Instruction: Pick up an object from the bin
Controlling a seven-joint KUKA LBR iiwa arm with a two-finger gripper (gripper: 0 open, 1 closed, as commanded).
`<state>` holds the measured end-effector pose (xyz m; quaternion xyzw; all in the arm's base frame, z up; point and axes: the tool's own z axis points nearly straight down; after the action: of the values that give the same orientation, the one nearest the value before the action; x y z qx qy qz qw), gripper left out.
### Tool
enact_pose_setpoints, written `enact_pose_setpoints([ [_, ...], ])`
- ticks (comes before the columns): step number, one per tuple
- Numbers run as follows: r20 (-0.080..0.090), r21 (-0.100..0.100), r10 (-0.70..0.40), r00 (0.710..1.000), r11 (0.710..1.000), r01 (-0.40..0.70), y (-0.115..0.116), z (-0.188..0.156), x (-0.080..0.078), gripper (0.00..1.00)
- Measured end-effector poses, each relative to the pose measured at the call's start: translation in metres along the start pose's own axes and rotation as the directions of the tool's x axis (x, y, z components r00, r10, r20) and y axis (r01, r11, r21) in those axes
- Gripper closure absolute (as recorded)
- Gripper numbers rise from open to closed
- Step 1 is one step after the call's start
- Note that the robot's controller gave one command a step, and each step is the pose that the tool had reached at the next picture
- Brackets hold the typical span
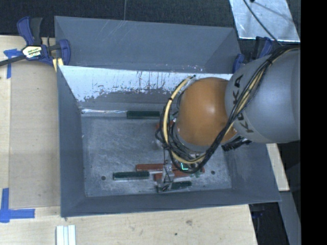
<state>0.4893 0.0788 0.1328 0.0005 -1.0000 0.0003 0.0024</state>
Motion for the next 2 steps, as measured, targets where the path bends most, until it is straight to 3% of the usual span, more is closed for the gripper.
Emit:
enact_pose_setpoints([
  [1, 0.002, 0.000, -0.307, 0.952, 0.952, 0.307, 0.0115, 0.0634, -0.0145, 0.00],
  [2, 0.007, 0.001, -0.303, 0.953, 0.953, 0.303, 0.0109, 0.0616, -0.0159, 1.00],
])
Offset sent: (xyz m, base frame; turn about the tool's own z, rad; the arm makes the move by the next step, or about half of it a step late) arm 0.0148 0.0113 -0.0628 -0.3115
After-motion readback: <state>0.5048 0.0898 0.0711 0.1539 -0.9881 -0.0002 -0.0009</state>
